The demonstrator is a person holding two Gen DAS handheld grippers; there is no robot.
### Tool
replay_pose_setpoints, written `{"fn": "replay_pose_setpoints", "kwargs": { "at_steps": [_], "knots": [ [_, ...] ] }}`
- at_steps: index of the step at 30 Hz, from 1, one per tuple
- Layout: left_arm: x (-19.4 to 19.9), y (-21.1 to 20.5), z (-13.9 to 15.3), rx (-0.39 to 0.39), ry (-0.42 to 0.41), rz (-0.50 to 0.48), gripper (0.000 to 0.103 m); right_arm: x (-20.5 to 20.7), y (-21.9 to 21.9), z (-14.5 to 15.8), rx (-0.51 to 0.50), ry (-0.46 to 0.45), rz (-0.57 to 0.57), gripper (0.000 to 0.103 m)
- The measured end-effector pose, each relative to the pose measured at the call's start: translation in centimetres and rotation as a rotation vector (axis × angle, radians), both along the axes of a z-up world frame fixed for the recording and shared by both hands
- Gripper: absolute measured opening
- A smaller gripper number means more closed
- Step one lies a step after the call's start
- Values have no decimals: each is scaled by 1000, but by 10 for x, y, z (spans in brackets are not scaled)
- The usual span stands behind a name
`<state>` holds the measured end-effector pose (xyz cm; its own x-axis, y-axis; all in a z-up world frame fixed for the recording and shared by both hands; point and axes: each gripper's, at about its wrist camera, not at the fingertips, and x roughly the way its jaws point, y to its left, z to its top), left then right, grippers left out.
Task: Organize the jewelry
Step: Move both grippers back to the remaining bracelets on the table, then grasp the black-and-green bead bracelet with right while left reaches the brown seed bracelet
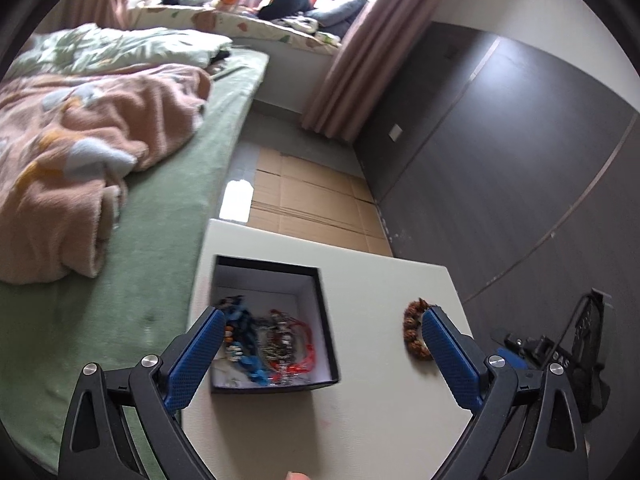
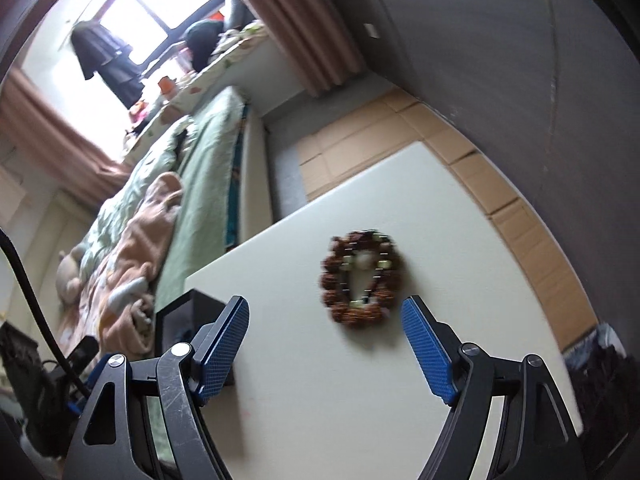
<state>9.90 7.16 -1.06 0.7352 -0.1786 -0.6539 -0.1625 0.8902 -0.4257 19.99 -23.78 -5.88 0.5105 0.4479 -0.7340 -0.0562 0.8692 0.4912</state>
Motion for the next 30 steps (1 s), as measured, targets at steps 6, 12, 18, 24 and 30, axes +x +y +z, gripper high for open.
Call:
{"fn": "replay_pose_setpoints", "kwargs": {
  "at_steps": [6, 12, 18, 24, 30],
  "knots": [
    [29, -28, 5, 59, 31, -64, 99, 10, -16, -13, -16, 42, -22, 75],
    [63, -55, 10, 92, 64, -118, 99, 30, -21, -26, 0, 81, -32, 58],
    [87, -77, -3, 82, 47, -174, 99, 47, -13, -37, 0, 101, -23, 54],
    [104, -79, -23, 71, 91, -214, 90, 64, 4, -50, -47, 111, 6, 46],
    [117, -74, -31, 69, 104, -204, 82, 77, 12, -59, -117, 118, 3, 37]
  ]
}}
